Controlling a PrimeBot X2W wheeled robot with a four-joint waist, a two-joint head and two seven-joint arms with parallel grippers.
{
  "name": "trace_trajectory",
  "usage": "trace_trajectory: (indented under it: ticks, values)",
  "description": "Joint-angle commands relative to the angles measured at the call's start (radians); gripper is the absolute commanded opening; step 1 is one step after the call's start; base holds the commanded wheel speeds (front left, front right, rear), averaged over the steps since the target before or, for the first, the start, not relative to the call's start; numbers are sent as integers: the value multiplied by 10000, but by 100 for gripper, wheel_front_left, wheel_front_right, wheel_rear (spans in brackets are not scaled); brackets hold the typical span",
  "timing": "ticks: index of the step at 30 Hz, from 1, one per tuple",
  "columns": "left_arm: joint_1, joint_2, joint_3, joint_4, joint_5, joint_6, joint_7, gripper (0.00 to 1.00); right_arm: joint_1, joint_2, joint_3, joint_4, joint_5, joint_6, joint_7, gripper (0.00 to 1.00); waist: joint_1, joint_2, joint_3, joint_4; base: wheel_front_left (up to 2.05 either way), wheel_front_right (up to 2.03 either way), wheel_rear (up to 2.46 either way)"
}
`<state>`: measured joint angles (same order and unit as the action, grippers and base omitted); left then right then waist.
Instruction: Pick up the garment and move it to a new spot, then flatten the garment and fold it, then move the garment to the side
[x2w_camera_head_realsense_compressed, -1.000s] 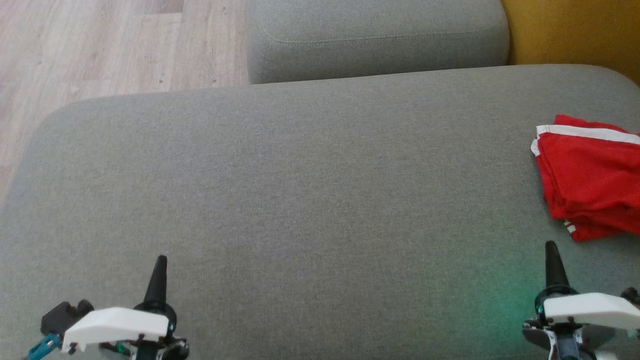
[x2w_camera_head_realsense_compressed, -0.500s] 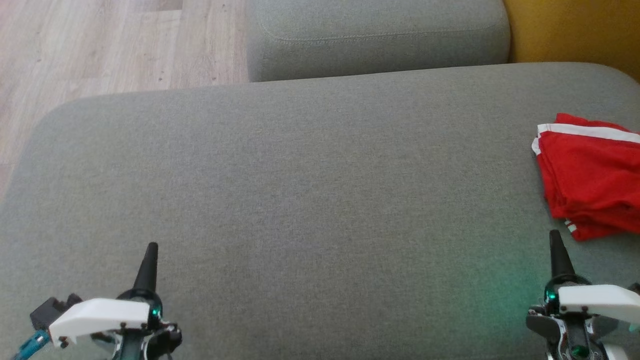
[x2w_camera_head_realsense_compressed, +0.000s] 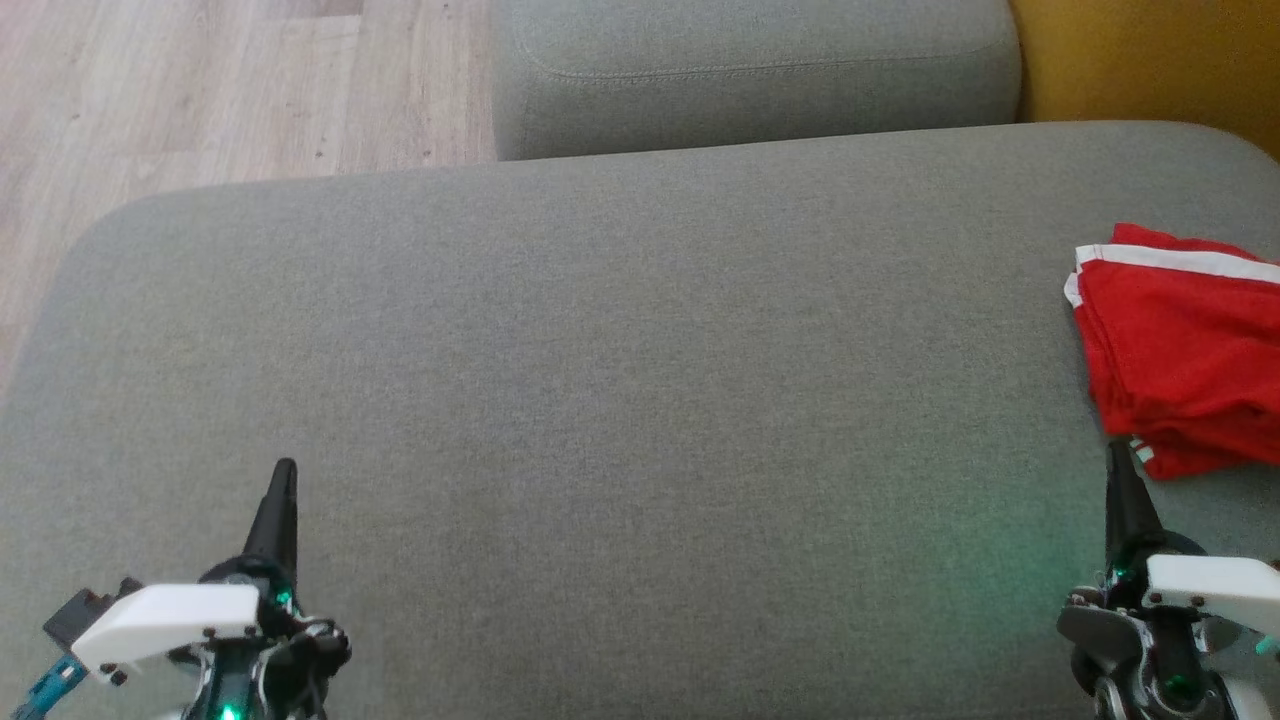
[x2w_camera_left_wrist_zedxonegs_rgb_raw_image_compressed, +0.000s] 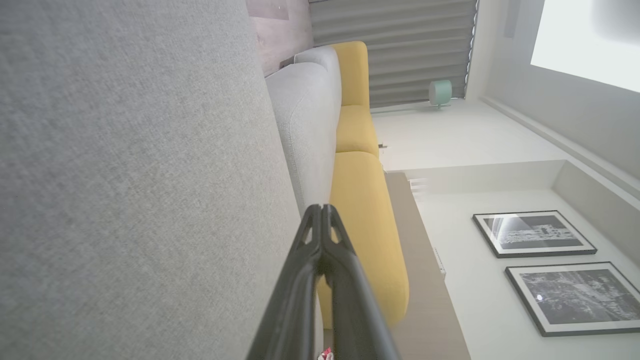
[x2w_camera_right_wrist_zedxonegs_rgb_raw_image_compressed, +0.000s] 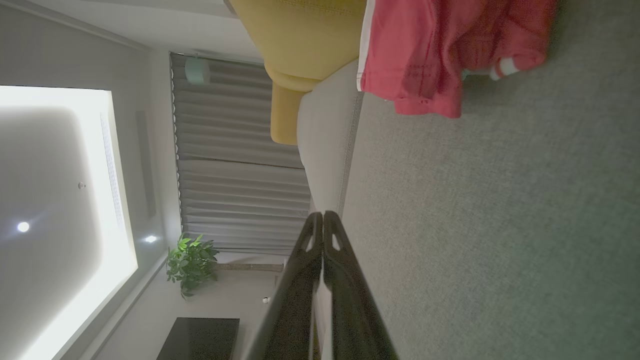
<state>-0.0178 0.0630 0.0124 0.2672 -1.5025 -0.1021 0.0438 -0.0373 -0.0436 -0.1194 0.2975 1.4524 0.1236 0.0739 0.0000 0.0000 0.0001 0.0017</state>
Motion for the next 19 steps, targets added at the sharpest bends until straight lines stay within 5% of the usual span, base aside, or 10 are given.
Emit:
trace_trajectory:
  ticks: [1,19]
  values:
    - [-642,156,358,-271,-243,-103,91,0,-541,-61,136,-406,289,66,105,0,0,0,2,-1,0,0,0]
    - [-874,120,671,-236,-1347,-286,419,0,-706,-66,54,-528,1561,71,394,0,0,0,30,-17,0,0,0]
